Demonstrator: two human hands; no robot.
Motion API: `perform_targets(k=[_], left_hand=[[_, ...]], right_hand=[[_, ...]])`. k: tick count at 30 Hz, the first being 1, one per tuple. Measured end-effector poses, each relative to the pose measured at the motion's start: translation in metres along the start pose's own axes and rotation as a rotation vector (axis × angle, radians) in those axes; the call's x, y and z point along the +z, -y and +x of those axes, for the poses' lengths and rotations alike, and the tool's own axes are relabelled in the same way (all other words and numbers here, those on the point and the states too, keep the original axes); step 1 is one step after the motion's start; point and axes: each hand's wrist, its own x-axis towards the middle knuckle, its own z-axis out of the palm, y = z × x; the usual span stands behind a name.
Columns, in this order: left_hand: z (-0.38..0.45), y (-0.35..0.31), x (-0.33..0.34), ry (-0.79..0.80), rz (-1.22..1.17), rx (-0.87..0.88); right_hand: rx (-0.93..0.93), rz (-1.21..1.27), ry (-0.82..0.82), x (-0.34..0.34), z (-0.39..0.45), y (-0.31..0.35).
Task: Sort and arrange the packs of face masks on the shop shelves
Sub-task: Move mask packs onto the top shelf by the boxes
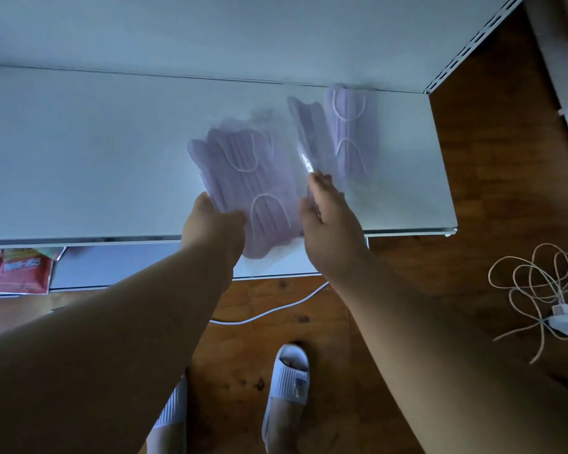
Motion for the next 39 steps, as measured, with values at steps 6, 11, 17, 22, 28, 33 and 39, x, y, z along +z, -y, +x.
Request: perform_targets(k=[6,11,17,22,28,33,39], left_hand=[[-0.005,-0.01,0.005,0.044,-0.049,-0.035],[-0.001,0.0,0.0,-0.057,0.051,0.015],[-0.006,0.002,-0.001,-0.042,0.041,0.013],[-0.013,-0.003,-0.001,0.01,-0.077,0.004],[-0.025,0.0,-0.011,0.06,-0.094,0.019],[-0.069,0.003,-0.05,0.241,-0.217,-0.023],[-0.162,0.006,-0.136,0.399,-0.334,-0.055]], right_hand=[[-0.19,0.095,0.074,0.007,-0.013,0.016],[0.147,-0.5,0.12,-0.018,0.048,-0.02],[0.069,-0.201,-0.098,-0.005,0.03,-0.019],[-0.187,0.091,-0.298,0.025,-0.03,0.002],[-0.23,0.118,-0.246,0.027,-0.052,0.015],[0.526,0.797,-0.066,-0.008,-0.063,0.04],[0.654,1.116,0.132,-0.045,-0.141,0.091]])
